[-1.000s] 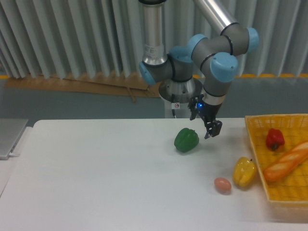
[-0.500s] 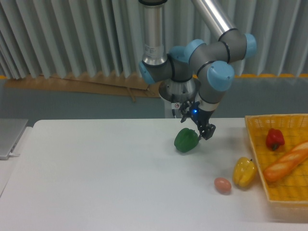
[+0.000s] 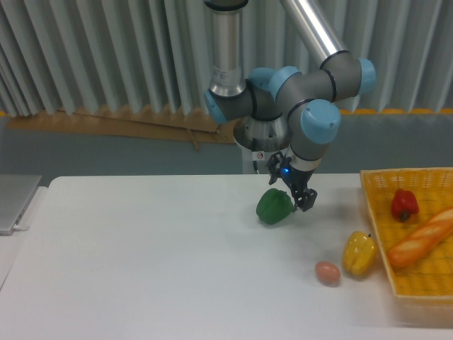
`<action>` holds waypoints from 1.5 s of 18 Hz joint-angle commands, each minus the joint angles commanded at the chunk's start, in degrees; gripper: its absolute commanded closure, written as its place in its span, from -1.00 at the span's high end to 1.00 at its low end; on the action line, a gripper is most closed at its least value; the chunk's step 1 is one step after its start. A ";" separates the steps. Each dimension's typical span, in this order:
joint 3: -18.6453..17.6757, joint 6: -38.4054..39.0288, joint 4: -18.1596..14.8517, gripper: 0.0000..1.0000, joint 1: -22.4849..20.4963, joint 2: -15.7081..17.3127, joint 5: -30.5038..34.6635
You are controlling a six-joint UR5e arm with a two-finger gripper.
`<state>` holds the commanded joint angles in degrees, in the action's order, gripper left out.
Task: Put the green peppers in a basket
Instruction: 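Lower the gripper down over the green bell pepper, then close the gripper around the green bell pepper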
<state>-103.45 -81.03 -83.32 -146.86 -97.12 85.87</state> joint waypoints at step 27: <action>-2.46 -0.79 4.04 1.00 5.54 -3.87 3.43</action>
<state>-105.91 -81.82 -79.28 -141.33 -100.99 89.30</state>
